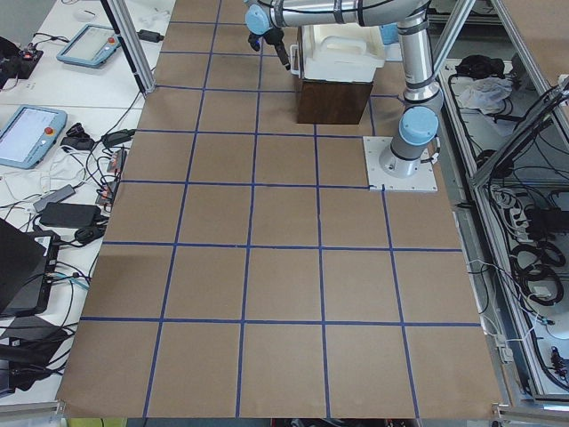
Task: Put scissors in drawer and close it
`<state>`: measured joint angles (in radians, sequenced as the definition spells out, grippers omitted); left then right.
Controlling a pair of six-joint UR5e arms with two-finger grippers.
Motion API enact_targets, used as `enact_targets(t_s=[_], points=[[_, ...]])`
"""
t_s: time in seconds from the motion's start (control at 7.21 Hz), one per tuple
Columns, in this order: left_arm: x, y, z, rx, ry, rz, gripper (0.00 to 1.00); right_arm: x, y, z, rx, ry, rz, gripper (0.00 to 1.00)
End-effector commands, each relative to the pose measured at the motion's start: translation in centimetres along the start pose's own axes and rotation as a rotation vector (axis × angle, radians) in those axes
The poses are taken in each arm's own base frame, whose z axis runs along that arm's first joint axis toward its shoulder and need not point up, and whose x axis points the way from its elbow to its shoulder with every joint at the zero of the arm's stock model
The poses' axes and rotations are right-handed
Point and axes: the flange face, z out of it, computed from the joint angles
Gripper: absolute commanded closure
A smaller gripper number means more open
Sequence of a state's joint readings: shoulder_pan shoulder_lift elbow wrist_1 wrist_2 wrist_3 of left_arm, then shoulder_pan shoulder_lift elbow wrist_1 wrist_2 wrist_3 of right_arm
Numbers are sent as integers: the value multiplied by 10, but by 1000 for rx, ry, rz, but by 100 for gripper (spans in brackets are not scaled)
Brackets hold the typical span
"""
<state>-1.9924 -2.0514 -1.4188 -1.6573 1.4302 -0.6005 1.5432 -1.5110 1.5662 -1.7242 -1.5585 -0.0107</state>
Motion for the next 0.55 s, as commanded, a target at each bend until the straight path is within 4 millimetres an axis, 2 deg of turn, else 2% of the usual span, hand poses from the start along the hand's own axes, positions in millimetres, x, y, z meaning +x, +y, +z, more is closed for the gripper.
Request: enact_targets(t_s=[0.0, 0.28, 0.42], points=[[3, -10, 4, 16, 14, -6, 0, 0, 0, 0, 0, 0, 0, 0], [-8, -24, -5, 32, 37, -4, 0, 0, 1, -1, 0, 1, 0, 0], [-17, -24, -21, 64, 62, 34, 0, 0, 0, 0, 0, 0, 0, 0]])
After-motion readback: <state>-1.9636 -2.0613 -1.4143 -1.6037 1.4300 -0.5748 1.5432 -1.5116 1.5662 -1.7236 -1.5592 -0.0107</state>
